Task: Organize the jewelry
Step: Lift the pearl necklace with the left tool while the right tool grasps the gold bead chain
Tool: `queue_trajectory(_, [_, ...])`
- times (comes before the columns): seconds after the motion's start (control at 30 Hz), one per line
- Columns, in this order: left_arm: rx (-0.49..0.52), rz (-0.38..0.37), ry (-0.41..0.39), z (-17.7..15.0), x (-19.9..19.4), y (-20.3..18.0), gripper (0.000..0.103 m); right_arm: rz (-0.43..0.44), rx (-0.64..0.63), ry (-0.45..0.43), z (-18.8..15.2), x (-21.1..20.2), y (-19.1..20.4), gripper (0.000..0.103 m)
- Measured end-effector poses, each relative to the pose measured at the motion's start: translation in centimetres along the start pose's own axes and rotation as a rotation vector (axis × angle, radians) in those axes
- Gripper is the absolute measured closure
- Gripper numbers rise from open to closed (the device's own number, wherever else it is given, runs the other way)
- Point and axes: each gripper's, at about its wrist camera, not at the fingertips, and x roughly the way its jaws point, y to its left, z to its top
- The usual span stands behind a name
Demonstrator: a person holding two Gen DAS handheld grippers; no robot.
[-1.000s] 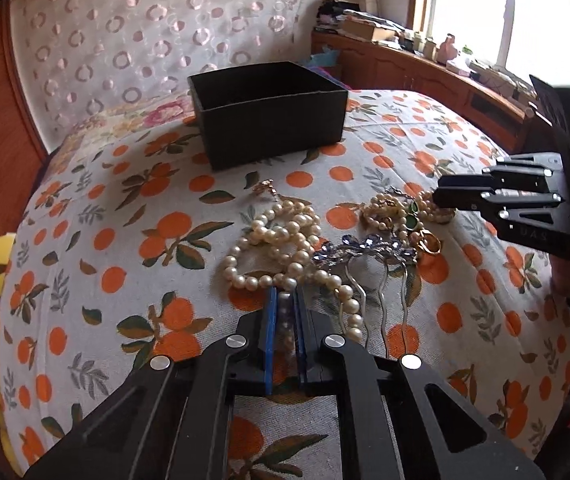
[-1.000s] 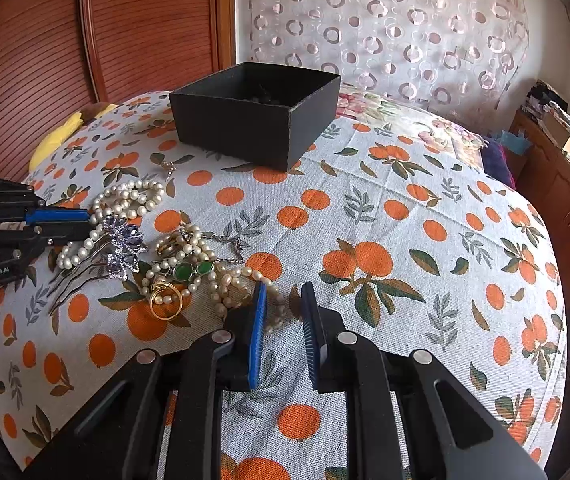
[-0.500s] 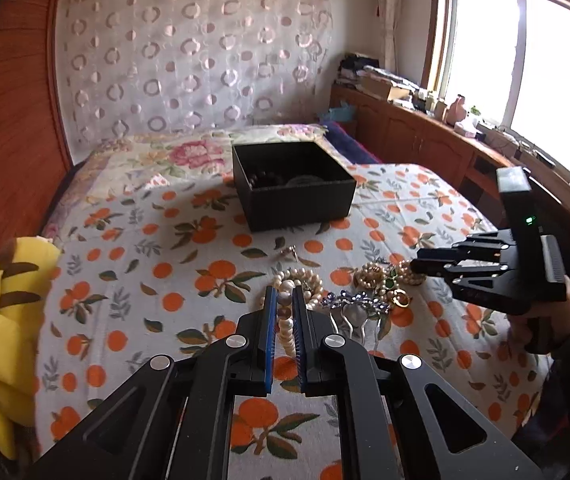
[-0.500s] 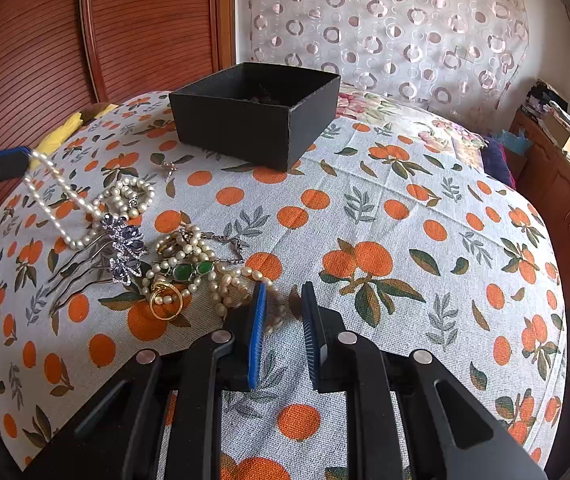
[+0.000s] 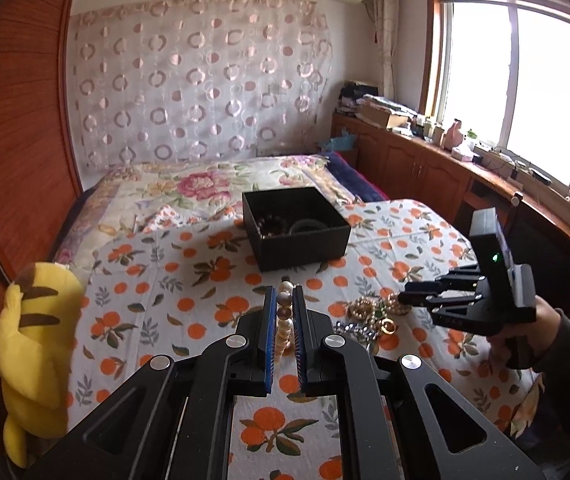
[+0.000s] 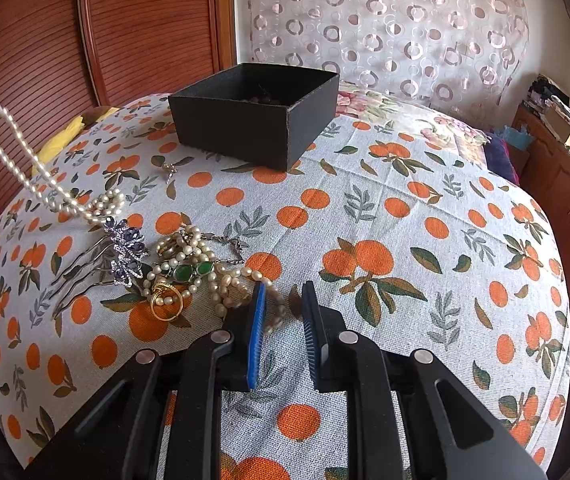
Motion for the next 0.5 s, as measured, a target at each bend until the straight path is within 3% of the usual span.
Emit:
queue_trajectory(0.3, [0.027,-0.014,-0.002,0.51,-0.56,-0.61,0.096,-0.004,0.001,0.002,0.01,0.03,0.01,0.082])
queue_trajectory(0.33, [0.027,-0.017,-0.005,0.62,-0.62,-0.65,0.096,-0.002,-0.001,0.004,0.0,0.03,0.08,0.085])
queue_trajectory(0.37, [0.028,-0.018,-0.006,0.65,-0.66,-0.69,0.096,0.014,-0.006,0.01,0.03,0.01,0.2,0.097])
queue_trajectory(0.5, [0.036,-0.017,-0.013,0.94,-0.74,-0.85,0.096,0.019,-0.019,0.014,0.26,-0.41,0.62,0.097])
